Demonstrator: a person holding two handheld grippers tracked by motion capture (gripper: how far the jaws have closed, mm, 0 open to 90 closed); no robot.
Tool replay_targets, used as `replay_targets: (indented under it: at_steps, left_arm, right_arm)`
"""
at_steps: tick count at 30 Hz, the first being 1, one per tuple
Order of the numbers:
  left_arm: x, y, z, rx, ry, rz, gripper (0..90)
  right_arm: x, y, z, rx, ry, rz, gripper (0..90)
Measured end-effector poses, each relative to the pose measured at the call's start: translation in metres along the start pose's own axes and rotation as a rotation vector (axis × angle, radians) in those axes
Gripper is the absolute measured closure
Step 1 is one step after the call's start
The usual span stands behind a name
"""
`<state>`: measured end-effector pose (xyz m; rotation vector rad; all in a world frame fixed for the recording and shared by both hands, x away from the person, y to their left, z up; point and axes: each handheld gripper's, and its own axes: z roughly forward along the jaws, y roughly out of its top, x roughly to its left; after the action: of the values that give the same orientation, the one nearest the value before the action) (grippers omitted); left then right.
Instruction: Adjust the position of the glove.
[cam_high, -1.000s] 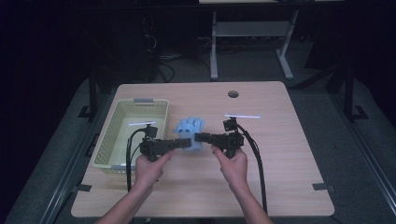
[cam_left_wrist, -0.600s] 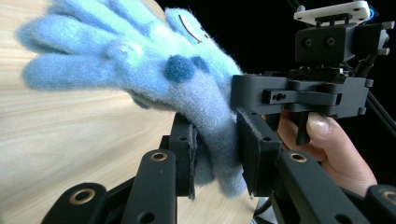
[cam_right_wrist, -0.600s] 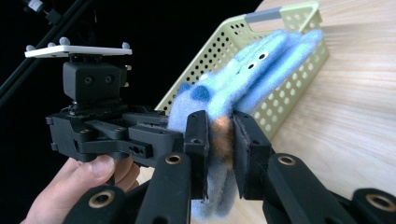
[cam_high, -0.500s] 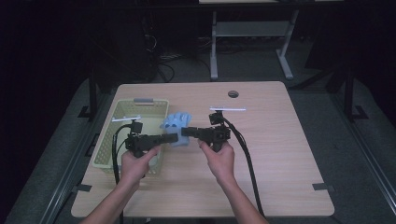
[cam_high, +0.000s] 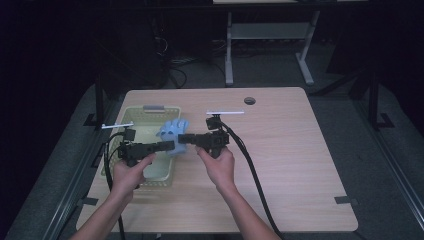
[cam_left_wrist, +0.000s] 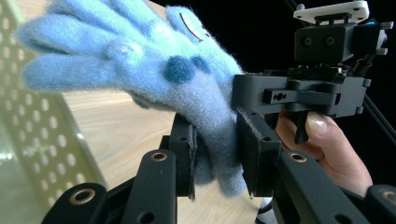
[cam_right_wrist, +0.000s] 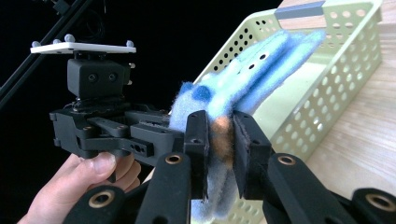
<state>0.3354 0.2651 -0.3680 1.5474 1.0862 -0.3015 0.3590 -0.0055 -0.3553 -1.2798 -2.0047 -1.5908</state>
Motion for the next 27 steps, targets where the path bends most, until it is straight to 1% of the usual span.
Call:
replay_targets:
  at_steps: [2,4,7,11,14,15,17,21,27]
  left_arm:
    - [0.003,0.001,-0.003,0.0,-0.008,-0.008,68.4]
    - [0.006,0.003,-0.007,0.003,-0.009,-0.012,68.4]
    - [0.01,0.005,-0.012,-0.005,-0.007,-0.025,68.4]
    - [0.014,0.009,-0.02,-0.006,-0.001,-0.022,68.4]
    - [0.016,0.014,-0.026,-0.003,0.008,-0.015,68.5]
    - [0.016,0.014,-0.026,-0.003,0.008,-0.015,68.4]
    - [0.017,0.018,-0.033,-0.002,0.014,-0.009,68.4]
    - [0.021,0.022,-0.041,0.001,0.022,-0.006,68.5]
    - [0.028,0.026,-0.053,-0.009,0.019,-0.025,68.5]
  right_arm:
    - [0.001,0.001,0.004,0.001,0.002,-0.012,76.7]
    - [0.003,0.003,0.008,0.006,-0.001,-0.011,76.7]
    - [0.005,0.006,0.015,0.007,-0.001,-0.016,76.7]
    - [0.009,0.009,0.024,0.014,0.001,-0.015,76.7]
    - [0.011,0.012,0.03,0.013,0.013,-0.007,76.7]
    - [0.012,0.013,0.032,0.011,0.018,-0.003,76.7]
    - [0.013,0.015,0.036,0.012,0.023,-0.001,76.7]
    - [0.017,0.019,0.044,0.013,0.03,-0.005,76.7]
    - [0.022,0.023,0.057,0.012,0.042,-0.005,76.7]
